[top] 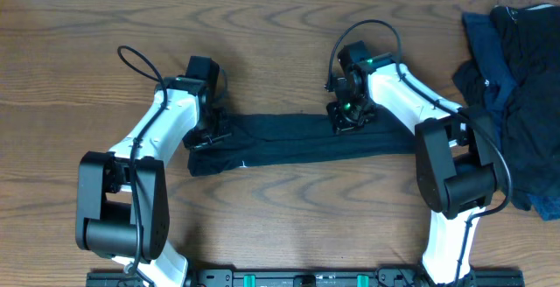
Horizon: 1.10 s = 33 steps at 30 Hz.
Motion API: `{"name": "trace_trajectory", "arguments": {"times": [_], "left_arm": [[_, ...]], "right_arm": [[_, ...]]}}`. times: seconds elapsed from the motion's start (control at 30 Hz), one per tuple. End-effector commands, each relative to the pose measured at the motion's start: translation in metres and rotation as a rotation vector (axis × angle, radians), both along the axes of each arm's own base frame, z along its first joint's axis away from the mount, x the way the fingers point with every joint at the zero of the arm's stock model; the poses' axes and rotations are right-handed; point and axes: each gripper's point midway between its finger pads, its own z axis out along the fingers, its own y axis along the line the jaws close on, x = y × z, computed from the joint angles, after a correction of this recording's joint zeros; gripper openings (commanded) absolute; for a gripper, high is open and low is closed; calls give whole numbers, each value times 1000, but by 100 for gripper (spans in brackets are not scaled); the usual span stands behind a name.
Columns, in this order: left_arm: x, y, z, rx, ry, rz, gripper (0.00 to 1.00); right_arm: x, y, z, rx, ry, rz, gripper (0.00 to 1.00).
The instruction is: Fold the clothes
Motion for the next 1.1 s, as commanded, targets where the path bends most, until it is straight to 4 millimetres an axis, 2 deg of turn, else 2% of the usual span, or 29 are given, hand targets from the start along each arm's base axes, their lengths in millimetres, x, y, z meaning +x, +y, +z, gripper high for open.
{"name": "trace_trajectory", "arguments": {"times": [0.0, 0.2, 0.37, 0.6, 0.77, 0.9, 1.07], "left_arm": [[-4, 4, -10, 13, 3, 5, 6], [-6, 4, -22, 10, -14, 5, 6], [-6, 4, -22, 10, -12, 5, 6], [-5, 4, -22, 9, -16, 5, 6], [-5, 4, -22, 9, -15, 5, 6], [-5, 4, -22, 9, -15, 5, 6], [-4, 3, -22, 8, -23, 5, 6]], "right_arm": [[-4, 3, -3, -12, -8, 32, 1], [-20, -1, -10, -29, 41, 38, 1], [-37, -12, -2, -60, 129, 20, 1], [-49, -20, 2, -83, 193, -5, 1], [-49, -17, 4, -58, 202, -6, 1], [-50, -16, 21, -28, 239, -9, 1], [-28, -18, 43, -5, 179, 15, 3]]}}
